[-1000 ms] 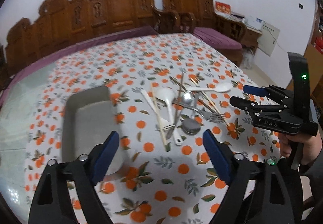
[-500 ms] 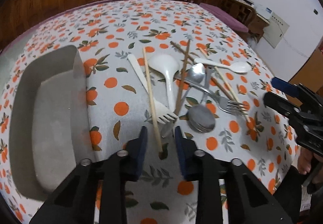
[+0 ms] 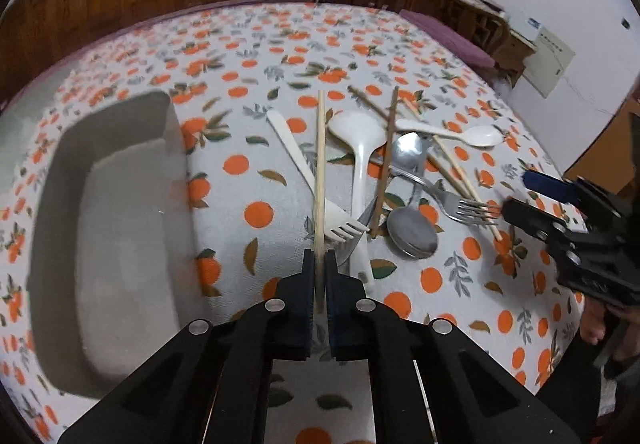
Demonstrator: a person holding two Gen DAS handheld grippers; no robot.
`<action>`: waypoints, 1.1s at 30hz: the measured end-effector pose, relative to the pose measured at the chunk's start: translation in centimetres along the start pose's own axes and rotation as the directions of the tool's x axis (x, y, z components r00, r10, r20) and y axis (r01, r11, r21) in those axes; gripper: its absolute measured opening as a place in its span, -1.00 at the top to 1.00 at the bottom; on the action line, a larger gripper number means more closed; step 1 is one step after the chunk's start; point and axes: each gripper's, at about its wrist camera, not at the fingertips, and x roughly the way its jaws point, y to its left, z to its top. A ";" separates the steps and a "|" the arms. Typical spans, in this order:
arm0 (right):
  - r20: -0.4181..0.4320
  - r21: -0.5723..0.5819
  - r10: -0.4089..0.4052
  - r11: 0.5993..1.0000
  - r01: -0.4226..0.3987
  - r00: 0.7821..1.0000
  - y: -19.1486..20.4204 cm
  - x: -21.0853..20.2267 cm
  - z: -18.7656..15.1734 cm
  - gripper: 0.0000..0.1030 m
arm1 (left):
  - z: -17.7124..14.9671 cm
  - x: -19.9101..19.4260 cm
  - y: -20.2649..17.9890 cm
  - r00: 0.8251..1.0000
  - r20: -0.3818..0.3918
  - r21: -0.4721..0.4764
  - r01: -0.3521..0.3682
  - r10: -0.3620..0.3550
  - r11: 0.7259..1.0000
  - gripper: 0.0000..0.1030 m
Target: Organize utensils
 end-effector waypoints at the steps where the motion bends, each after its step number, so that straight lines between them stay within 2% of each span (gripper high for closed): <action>1: -0.003 0.002 -0.004 1.000 0.004 1.000 -0.1 0.2 0.0 -0.23 | -0.1 -0.5 0.0 1.000 0.015 0.007 -0.001 0.001 1.000 0.92; 4: -0.013 0.027 -0.002 1.000 0.002 1.000 -0.4 0.7 0.2 -0.12 | -0.4 -2.2 0.1 0.998 0.060 0.027 0.005 -0.006 1.000 0.92; 10: -0.021 0.051 -0.015 0.999 0.017 1.000 -0.6 1.9 1.4 -0.11 | -1.0 -3.6 0.5 0.994 0.102 0.030 0.030 -0.033 0.999 0.92; 15: -0.035 -0.002 -0.072 0.997 0.072 0.997 -2.3 3.8 3.6 -0.11 | -0.8 -4.4 0.8 0.991 0.122 0.024 0.059 -0.061 0.998 0.92; 20: -0.064 -0.065 -0.087 0.994 0.083 0.994 -4.3 6.4 5.6 -0.11 | -0.4 -5.0 0.8 0.988 0.138 0.025 0.070 -0.073 0.997 0.92; 22: -0.078 -0.089 -0.069 0.994 0.062 0.995 -4.5 7.1 6.4 -0.11 | -0.4 -5.1 0.9 0.987 0.140 0.024 0.072 -0.075 0.997 0.92; 24: -0.118 -0.114 -0.031 0.993 0.017 0.992 -4.6 8.1 7.1 -0.11 | -0.3 -5.2 0.8 0.987 0.141 0.023 0.075 -0.077 0.997 0.92; 27: -0.188 -0.147 -0.019 0.989 -0.009 0.982 -4.3 9.5 7.4 -0.11 | -0.3 -5.1 0.7 0.987 0.140 0.028 0.073 -0.077 0.997 0.92; 30: -0.220 -0.131 -0.002 0.991 -0.028 0.975 -4.4 9.7 7.2 -0.10 | -0.3 -5.1 0.8 0.988 0.138 0.025 0.072 -0.075 0.997 0.92; 33: -0.248 -0.109 0.014 0.993 -0.042 0.969 -4.7 9.7 6.8 0.04 | -0.3 -5.1 0.9 0.987 0.140 0.024 0.071 -0.074 0.997 0.92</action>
